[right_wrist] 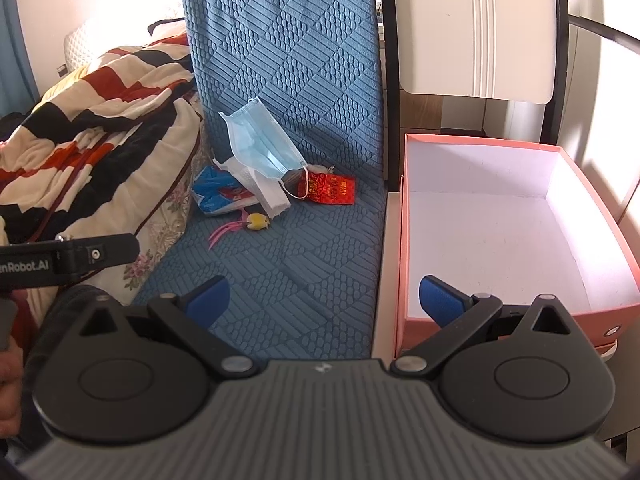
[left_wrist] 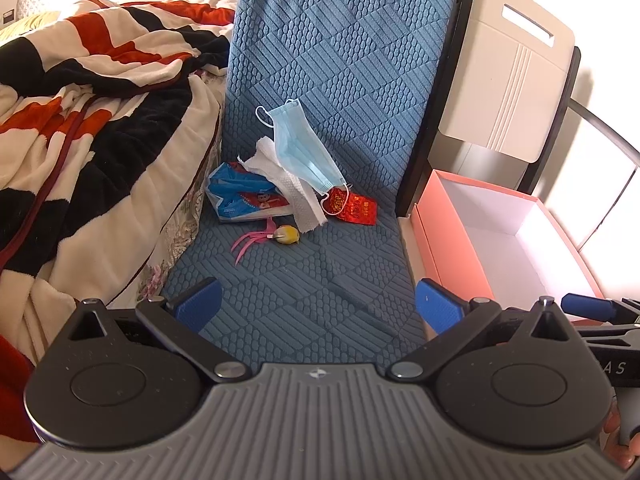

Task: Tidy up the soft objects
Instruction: 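Move both tools toward the items piled on the blue seat cushion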

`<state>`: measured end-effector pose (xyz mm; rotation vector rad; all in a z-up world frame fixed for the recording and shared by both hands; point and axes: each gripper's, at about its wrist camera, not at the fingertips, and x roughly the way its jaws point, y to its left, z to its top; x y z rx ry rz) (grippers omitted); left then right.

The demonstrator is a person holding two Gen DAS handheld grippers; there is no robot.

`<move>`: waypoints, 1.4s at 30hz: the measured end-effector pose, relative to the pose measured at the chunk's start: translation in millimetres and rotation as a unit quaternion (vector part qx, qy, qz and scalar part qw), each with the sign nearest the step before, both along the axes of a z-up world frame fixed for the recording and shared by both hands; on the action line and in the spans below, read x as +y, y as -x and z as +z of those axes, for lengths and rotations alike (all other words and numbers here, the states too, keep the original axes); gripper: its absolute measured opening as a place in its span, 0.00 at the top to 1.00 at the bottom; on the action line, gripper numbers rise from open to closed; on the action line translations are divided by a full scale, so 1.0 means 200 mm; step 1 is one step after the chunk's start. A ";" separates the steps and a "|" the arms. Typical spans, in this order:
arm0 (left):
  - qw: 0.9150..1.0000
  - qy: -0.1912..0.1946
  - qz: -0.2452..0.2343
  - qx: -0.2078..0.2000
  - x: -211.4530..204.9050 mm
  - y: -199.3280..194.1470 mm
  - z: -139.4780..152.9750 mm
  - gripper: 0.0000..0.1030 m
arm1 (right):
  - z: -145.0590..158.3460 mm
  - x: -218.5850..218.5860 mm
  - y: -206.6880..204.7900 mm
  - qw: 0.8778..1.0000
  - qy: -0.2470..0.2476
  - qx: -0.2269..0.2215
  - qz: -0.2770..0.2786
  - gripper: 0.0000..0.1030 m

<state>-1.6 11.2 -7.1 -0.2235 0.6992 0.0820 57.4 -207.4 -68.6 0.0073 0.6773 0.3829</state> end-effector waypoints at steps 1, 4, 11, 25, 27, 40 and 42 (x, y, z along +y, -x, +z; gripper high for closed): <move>1.000 0.000 0.000 0.000 0.00 0.00 0.00 0.00 | 0.00 0.00 0.00 1.000 0.001 0.000 0.000 0.00; 1.000 0.000 0.002 -0.002 0.01 0.01 0.00 0.00 | 0.00 0.01 0.00 1.000 0.003 0.000 0.002 0.00; 1.000 0.000 0.006 -0.001 0.02 0.01 -0.02 0.00 | -0.01 0.02 -0.01 1.000 0.001 0.004 0.007 0.00; 1.000 0.009 0.014 0.003 0.07 -0.01 -0.08 0.00 | -0.03 0.05 -0.04 1.000 0.003 0.015 0.009 0.00; 1.000 0.011 0.014 0.002 0.08 -0.01 -0.09 0.00 | -0.04 0.05 -0.05 1.000 0.001 0.017 0.006 0.00; 0.999 0.020 0.025 0.006 0.15 -0.07 -0.12 0.00 | -0.05 0.11 -0.13 1.000 0.008 0.029 0.002 0.00; 0.999 0.022 0.026 0.007 0.15 -0.08 -0.13 0.00 | -0.05 0.12 -0.14 0.999 0.008 0.031 0.002 0.00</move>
